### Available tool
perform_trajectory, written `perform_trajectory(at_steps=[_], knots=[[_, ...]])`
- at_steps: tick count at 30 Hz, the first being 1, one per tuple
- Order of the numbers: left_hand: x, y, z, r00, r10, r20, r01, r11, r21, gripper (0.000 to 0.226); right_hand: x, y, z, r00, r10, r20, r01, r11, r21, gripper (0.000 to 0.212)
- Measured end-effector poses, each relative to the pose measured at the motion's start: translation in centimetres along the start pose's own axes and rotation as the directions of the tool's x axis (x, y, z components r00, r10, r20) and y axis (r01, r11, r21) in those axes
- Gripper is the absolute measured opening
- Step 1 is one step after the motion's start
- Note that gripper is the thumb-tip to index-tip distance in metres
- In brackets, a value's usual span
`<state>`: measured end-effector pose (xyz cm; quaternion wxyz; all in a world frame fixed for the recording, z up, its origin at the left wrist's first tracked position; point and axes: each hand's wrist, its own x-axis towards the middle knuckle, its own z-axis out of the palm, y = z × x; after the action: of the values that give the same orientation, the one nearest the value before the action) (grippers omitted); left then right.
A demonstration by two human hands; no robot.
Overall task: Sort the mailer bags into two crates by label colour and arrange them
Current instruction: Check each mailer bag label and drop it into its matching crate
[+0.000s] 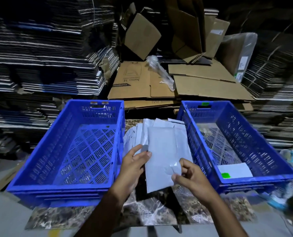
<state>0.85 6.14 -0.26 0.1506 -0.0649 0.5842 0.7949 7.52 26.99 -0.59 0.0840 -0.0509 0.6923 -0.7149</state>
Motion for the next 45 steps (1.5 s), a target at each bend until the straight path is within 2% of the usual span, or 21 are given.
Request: perform_trajectory(at_steps=[1,3,6,8,10,13,15,17,19,21,23,25,26,27,30,32,39,43,45], knots=[[-0.3,0.1,0.3,0.999,-0.029,0.015,0.030,0.997,-0.065,0.046,-0.1,-0.3,-0.3,0.999,0.004,0.041,-0.004,1.000,-0.007,0.025],[-0.5,0.2,0.3,0.999,-0.006,0.052,0.009,0.998,-0.064,0.045,0.1,-0.9,-0.5,0.996,0.045,0.071,-0.044,0.999,-0.013,0.030],[-1.1,0.7,0.1,0.991,0.079,0.105,-0.086,0.994,0.064,0.044,0.7,-2.2,0.0,0.997,0.071,-0.021,-0.072,0.997,-0.019,0.048],[-1.6,0.9,0.2,0.986,0.126,0.111,-0.142,0.979,0.147,0.038,1.5,-3.0,0.4,0.998,0.058,-0.039,-0.059,0.997,-0.041,0.039],[-2.0,1.0,0.5,0.978,0.192,0.076,-0.204,0.957,0.204,0.034,2.4,-3.3,0.7,0.996,-0.055,-0.076,0.045,0.991,-0.127,0.037],[-1.7,1.2,0.2,0.959,0.281,-0.038,-0.264,0.933,0.244,0.030,3.4,-3.8,1.1,0.954,-0.256,-0.154,0.199,0.930,-0.309,0.029],[-1.8,1.8,0.0,0.975,0.215,-0.059,-0.210,0.974,0.086,0.026,3.8,-3.9,0.9,0.920,-0.322,-0.225,0.239,0.913,-0.331,0.030],[-2.3,2.0,0.0,0.996,0.084,0.039,-0.079,0.990,-0.121,0.033,3.9,-4.2,0.9,0.879,-0.390,-0.274,0.259,0.873,-0.413,0.035],[-3.1,2.2,0.3,0.983,0.081,0.163,-0.057,0.987,-0.149,0.044,4.0,-4.3,0.9,0.849,-0.455,-0.270,0.293,0.830,-0.475,0.035],[-3.8,2.1,0.7,0.962,0.160,0.220,-0.151,0.987,-0.054,0.057,3.6,-4.5,1.0,0.859,-0.425,-0.284,0.297,0.867,-0.400,0.023],[-3.9,1.8,0.9,0.951,0.232,0.204,-0.240,0.971,0.014,0.058,2.7,-5.1,1.4,0.916,-0.259,-0.307,0.230,0.965,-0.127,0.024],[-3.9,1.7,0.9,0.949,0.266,0.171,-0.278,0.959,0.051,0.057,1.7,-5.6,1.5,0.967,-0.093,-0.235,0.130,0.981,0.144,0.030],[-3.9,1.7,0.9,0.948,0.272,0.164,-0.285,0.956,0.062,0.057,1.2,-5.7,1.6,0.976,-0.085,-0.199,0.114,0.984,0.140,0.028],[-3.8,1.5,0.9,0.946,0.277,0.166,-0.292,0.954,0.072,0.057,0.8,-5.7,1.7,0.978,-0.106,-0.179,0.119,0.991,0.066,0.025],[-3.8,1.3,0.8,0.934,0.308,0.182,-0.336,0.931,0.145,0.058,0.8,-4.6,1.5,0.956,-0.212,-0.205,0.157,0.954,-0.255,0.037],[-3.7,1.2,0.8,0.927,0.327,0.182,-0.358,0.917,0.178,0.058,1.1,-4.3,1.6,0.949,-0.225,-0.222,0.159,0.947,-0.278,0.040],[-3.6,1.7,-0.3,0.930,0.350,0.116,-0.363,0.922,0.131,0.056,2.9,-3.7,2.7,0.955,-0.223,-0.194,0.158,0.939,-0.305,0.039],[-2.8,2.5,-2.6,0.936,0.351,-0.021,-0.345,0.930,0.130,0.052,4.6,-3.2,5.2,0.966,-0.239,-0.095,0.191,0.915,-0.356,0.038],[-2.5,4.0,-4.4,0.922,0.373,-0.104,-0.356,0.922,0.150,0.053,5.6,-3.1,7.0,0.970,-0.242,-0.028,0.221,0.922,-0.317,0.042]])
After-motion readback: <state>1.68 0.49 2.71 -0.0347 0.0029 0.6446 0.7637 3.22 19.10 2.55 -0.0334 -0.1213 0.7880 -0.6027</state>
